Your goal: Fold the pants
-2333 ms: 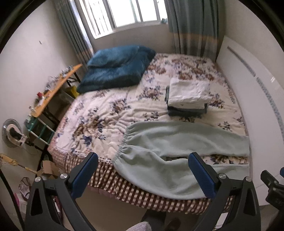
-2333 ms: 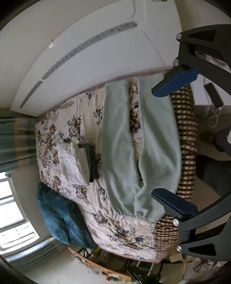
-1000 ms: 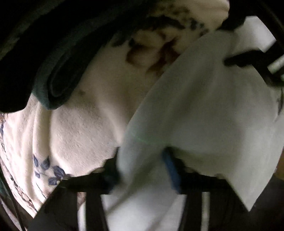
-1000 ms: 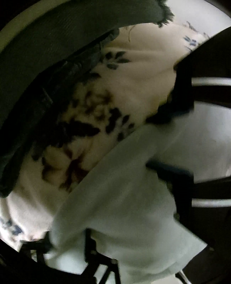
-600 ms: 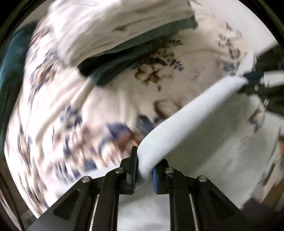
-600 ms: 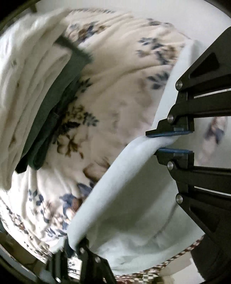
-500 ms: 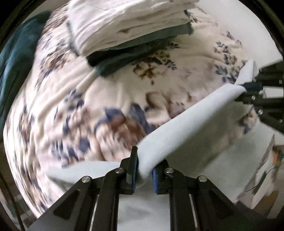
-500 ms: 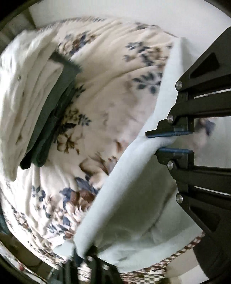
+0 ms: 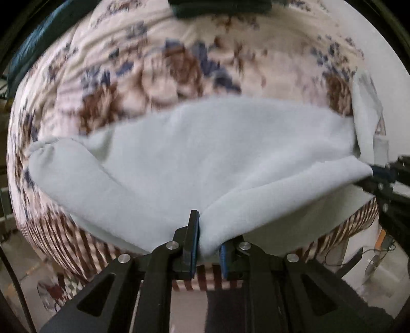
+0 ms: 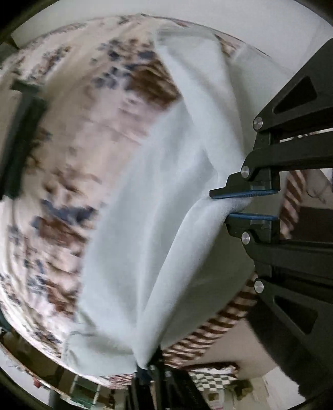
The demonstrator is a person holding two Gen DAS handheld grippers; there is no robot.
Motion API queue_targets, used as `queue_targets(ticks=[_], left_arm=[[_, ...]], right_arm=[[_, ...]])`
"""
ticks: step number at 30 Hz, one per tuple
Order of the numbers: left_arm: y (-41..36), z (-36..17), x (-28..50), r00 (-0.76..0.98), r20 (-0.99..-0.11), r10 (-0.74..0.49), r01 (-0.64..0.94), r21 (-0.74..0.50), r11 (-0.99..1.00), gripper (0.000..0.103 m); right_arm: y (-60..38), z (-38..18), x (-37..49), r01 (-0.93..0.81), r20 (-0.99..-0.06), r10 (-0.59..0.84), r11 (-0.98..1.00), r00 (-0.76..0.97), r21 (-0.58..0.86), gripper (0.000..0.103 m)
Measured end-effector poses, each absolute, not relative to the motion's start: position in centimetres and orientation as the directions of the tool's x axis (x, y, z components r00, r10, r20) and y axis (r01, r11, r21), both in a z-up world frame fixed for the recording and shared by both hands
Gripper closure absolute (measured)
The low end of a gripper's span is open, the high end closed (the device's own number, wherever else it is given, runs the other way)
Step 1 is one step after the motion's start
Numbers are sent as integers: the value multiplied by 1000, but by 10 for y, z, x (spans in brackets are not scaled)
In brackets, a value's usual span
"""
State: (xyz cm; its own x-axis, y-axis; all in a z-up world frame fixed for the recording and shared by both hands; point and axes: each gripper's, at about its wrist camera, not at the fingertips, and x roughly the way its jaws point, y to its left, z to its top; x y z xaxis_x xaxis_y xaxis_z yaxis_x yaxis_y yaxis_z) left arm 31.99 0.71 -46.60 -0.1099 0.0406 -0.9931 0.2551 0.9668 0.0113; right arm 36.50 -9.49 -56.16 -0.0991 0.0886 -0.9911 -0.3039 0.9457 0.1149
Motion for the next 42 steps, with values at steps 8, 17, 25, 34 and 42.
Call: queue_targets(ticks=[8, 17, 25, 34, 42], left_arm=[[12, -537, 275, -201, -978, 62, 230, 14, 973, 91], [11, -563, 264, -201, -976, 82, 253, 29, 967, 83], [1, -526, 248, -121, -992, 38, 239, 8, 971, 24], [35, -532, 243, -149, -988, 39, 85, 27, 996, 24], [29, -507, 291, 3, -996, 85, 35, 85, 996, 24]], right_arm=[[-79, -621, 311, -303, -986, 15, 951, -168, 66, 91], [-80, -634, 310, -184, -972, 31, 980, -232, 75, 81], [-88, -591, 318, -207, -974, 38, 975, -221, 85, 77], [-45, -581, 299, -478, -996, -51, 878, -79, -7, 6], [-225, -567, 388, 338, -991, 129, 935, -35, 110, 6]])
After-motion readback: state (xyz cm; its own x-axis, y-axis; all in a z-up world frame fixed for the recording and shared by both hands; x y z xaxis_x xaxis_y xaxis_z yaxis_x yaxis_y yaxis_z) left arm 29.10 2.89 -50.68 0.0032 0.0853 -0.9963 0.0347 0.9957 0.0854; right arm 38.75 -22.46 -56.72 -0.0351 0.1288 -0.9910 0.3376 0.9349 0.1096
